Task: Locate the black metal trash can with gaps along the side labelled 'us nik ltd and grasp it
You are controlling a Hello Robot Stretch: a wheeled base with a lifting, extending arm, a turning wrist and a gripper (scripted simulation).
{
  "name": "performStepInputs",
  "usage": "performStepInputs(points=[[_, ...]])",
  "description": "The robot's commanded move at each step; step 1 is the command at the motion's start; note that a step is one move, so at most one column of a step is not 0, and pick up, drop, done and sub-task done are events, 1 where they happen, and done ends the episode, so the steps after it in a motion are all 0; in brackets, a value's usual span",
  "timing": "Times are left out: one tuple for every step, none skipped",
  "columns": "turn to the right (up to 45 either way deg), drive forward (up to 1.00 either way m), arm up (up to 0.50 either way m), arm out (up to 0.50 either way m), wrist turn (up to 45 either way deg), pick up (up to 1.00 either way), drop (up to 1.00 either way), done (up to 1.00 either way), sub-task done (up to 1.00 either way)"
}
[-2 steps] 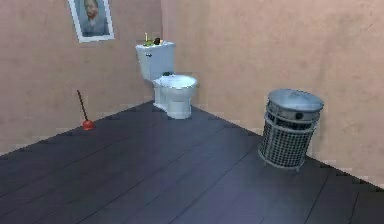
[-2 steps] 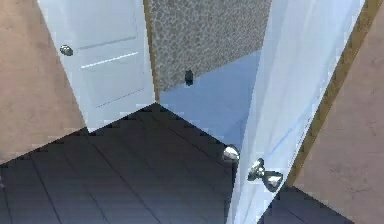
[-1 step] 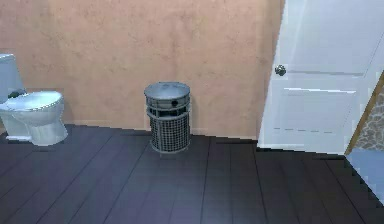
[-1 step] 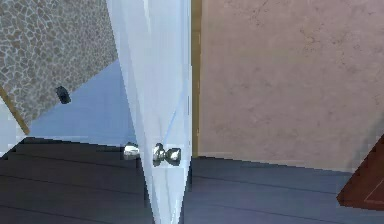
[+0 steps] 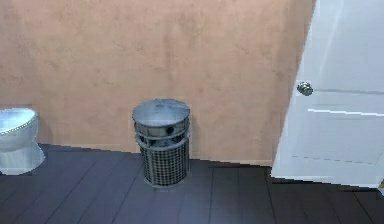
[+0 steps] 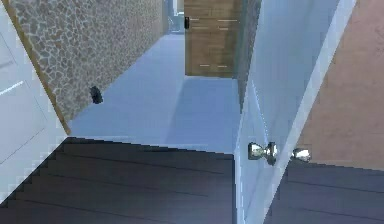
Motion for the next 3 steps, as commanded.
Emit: performStepInputs(points=[[45.0,0.0,0.0,0.0,0.0,0.0,0.0,0.0,0.0],[6.0,0.0,0.0,0.0,0.0,0.0,0.0,0.0,0.0],[0.0,0.45,0.0,0.0,0.0,0.0,0.0,0.0,0.0]])
